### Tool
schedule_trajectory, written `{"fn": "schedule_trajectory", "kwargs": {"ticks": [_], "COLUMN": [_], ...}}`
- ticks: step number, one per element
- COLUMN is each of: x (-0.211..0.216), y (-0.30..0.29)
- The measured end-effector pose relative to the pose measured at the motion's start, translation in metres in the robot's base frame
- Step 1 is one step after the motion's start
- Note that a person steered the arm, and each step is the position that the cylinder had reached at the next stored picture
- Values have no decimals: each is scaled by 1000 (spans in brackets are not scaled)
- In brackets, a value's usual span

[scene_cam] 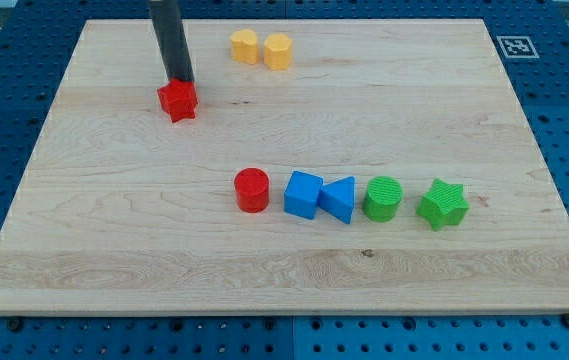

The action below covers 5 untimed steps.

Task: Place the red star horizontally to the red circle

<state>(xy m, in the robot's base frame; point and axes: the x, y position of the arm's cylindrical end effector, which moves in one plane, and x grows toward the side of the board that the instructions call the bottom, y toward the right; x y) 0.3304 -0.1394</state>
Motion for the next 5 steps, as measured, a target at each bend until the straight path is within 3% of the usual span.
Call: {"fn": "schedule_trajectory", "kwargs": {"ticks": [5], "x": [83], "y": [8]}}
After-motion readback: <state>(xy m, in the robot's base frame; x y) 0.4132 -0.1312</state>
